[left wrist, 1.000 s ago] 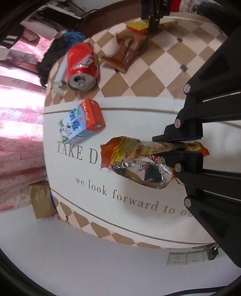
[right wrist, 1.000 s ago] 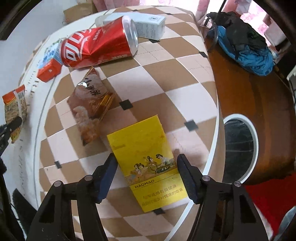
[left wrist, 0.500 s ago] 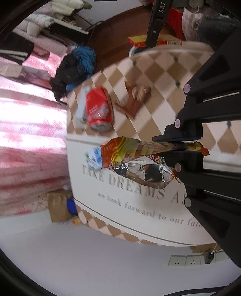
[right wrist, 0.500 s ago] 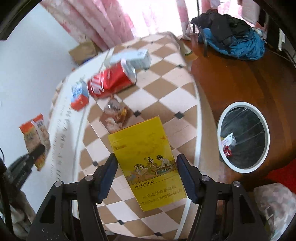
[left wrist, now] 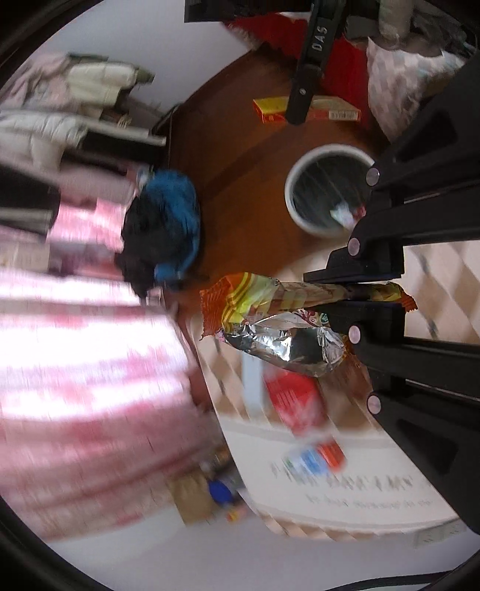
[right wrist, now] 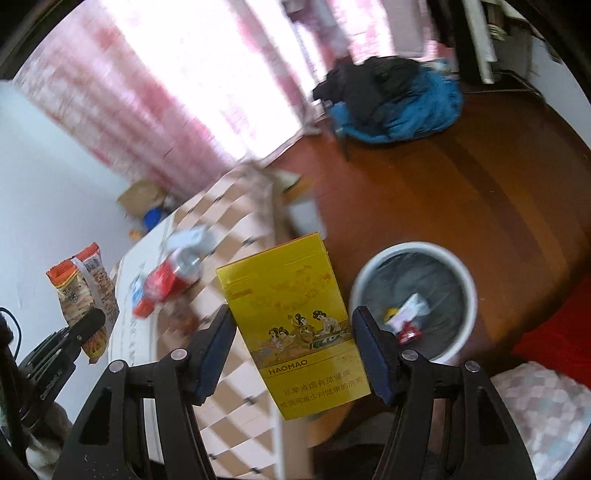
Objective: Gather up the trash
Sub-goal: 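Carry chip bag and yellow box over the white bin and open both grippers, then move both tools back over the table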
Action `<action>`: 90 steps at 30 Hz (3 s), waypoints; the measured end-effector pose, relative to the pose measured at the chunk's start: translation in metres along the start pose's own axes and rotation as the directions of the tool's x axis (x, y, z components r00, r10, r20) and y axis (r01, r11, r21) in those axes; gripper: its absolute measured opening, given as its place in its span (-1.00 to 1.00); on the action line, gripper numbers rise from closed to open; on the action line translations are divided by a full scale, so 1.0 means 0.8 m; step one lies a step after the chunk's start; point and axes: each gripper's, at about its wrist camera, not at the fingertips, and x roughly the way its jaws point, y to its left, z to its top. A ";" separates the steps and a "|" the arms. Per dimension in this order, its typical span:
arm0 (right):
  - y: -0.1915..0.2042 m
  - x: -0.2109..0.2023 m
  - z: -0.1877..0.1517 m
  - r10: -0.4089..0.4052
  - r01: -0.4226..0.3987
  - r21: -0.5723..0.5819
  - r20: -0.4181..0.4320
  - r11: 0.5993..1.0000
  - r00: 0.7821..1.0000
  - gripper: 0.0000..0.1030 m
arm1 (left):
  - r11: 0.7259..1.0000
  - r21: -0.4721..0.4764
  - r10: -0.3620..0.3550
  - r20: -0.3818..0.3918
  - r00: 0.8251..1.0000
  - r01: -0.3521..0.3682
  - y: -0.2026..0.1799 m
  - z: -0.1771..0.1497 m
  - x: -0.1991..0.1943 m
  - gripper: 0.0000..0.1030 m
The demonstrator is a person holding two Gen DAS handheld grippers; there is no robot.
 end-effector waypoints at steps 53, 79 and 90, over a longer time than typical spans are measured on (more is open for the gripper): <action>-0.279 0.103 -0.016 -0.353 0.383 0.181 -0.177 0.906 0.919 1.00 | 0.998 0.056 0.009 -0.250 0.968 0.006 -0.179 -0.001 0.201 0.98; -0.134 -0.116 -0.032 -0.226 0.197 0.234 0.104 0.952 0.969 1.00 | 0.991 -0.084 0.107 0.024 0.994 -0.105 -0.081 0.011 -0.020 0.98; 0.083 0.018 -0.013 -0.070 0.065 -0.078 -0.064 0.995 0.995 1.00 | 0.851 -0.267 0.411 -0.200 0.890 -0.453 0.159 -0.095 0.022 0.98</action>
